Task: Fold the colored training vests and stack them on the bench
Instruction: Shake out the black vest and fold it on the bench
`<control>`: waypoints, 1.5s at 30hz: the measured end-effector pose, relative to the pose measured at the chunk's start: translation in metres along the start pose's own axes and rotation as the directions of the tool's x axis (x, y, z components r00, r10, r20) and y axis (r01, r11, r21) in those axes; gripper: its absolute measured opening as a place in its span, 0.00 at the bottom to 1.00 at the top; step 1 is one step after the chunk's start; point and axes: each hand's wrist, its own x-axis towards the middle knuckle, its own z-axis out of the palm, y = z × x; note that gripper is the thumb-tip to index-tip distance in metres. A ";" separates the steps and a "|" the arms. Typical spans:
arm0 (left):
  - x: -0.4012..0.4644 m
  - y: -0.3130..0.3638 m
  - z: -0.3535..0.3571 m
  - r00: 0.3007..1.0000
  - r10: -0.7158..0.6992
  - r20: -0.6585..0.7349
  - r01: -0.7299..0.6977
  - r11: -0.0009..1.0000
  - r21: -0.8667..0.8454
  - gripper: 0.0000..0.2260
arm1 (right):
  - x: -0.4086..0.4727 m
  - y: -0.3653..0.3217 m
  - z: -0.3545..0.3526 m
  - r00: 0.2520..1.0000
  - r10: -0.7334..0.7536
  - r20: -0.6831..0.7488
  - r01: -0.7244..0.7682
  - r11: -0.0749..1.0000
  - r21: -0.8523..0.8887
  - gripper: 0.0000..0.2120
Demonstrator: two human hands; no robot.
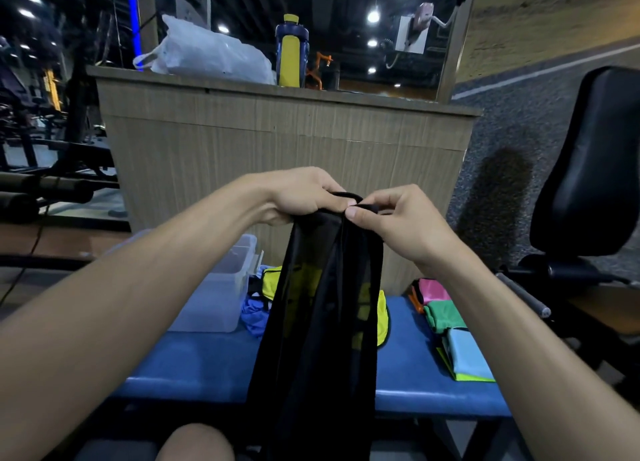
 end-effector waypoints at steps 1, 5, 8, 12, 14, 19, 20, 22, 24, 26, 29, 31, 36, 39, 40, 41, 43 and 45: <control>-0.001 -0.002 -0.001 1.000 0.012 -0.006 -0.012 0.999 -0.037 0.08 | 0.000 0.003 0.000 1.000 0.009 0.000 -0.009 1.000 -0.027 0.09; -0.007 -0.022 0.003 0.997 0.075 -0.013 -0.076 0.993 -0.092 0.05 | 0.005 0.009 -0.006 1.000 0.014 -0.026 -0.013 0.999 0.036 0.09; -0.012 -0.038 0.017 0.981 0.139 -0.138 -0.162 0.972 -0.168 0.07 | 0.009 0.010 -0.014 0.997 0.026 -0.068 -0.019 0.995 0.103 0.09; -0.010 -0.046 0.026 0.892 0.299 -0.340 -0.260 0.953 0.156 0.11 | 0.009 0.010 -0.013 1.000 0.003 -0.030 -0.003 1.000 0.005 0.09; -0.008 -0.046 0.033 0.901 0.294 -0.320 -0.196 0.932 0.305 0.09 | 0.010 0.009 -0.012 0.999 -0.023 -0.044 0.019 0.997 -0.079 0.13; -0.003 -0.038 0.053 0.875 0.361 -0.322 -0.176 0.858 0.483 0.13 | 0.011 -0.002 -0.015 0.991 -0.132 0.000 0.127 0.959 -0.253 0.16; -0.001 -0.037 0.055 0.863 0.376 -0.338 -0.187 0.859 0.477 0.13 | 0.010 -0.004 -0.017 0.988 -0.150 0.026 0.151 0.947 -0.282 0.16; 0.001 -0.038 0.055 0.860 0.362 -0.360 -0.186 0.879 0.440 0.14 | 0.008 -0.005 -0.022 0.980 -0.189 0.055 0.197 0.925 -0.324 0.15; 0.000 -0.042 0.056 0.883 0.320 -0.343 -0.165 0.897 0.411 0.15 | 0.005 -0.005 -0.030 0.974 -0.221 0.053 0.226 0.911 -0.345 0.15; -0.003 -0.050 0.056 0.910 0.277 -0.308 -0.155 0.918 0.366 0.15 | 0.001 -0.004 -0.040 0.969 -0.244 0.045 0.245 0.910 -0.334 0.15; -0.006 -0.070 0.054 0.934 0.215 -0.287 -0.120 0.942 0.315 0.15 | -0.003 0.002 -0.052 0.948 -0.315 0.032 0.308 0.891 -0.333 0.15; -0.009 -0.086 0.056 0.950 0.166 -0.266 -0.085 0.953 0.292 0.15 | -0.005 0.008 -0.056 0.933 -0.360 0.005 0.336 0.866 -0.371 0.15; -0.022 -0.138 0.060 0.965 0.082 -0.251 0.010 0.938 0.345 0.18 | -0.007 0.027 -0.067 0.901 -0.389 -0.191 0.280 0.859 -0.429 0.13; -0.035 -0.164 0.051 0.960 0.100 -0.262 0.027 0.896 0.443 0.16 | -0.008 0.042 -0.071 0.897 -0.335 -0.289 0.205 0.893 -0.400 0.10; -0.039 -0.169 0.046 0.954 0.105 -0.280 0.038 0.885 0.463 0.16 | -0.008 0.048 -0.071 0.897 -0.315 -0.310 0.187 0.906 -0.379 0.09; -0.042 -0.174 0.039 0.949 0.108 -0.297 0.048 0.879 0.474 0.17 | -0.009 0.053 -0.070 0.901 -0.288 -0.325 0.166 0.919 -0.357 0.09; -0.048 -0.179 0.022 0.935 0.105 -0.339 0.070 0.882 0.467 0.20 | -0.008 0.062 -0.068 0.911 -0.234 -0.339 0.129 0.943 -0.306 0.08; -0.053 -0.176 0.003 0.908 0.126 -0.401 0.093 0.870 0.484 0.11 | -0.008 0.070 -0.065 0.921 -0.205 -0.330 0.112 0.954 -0.279 0.08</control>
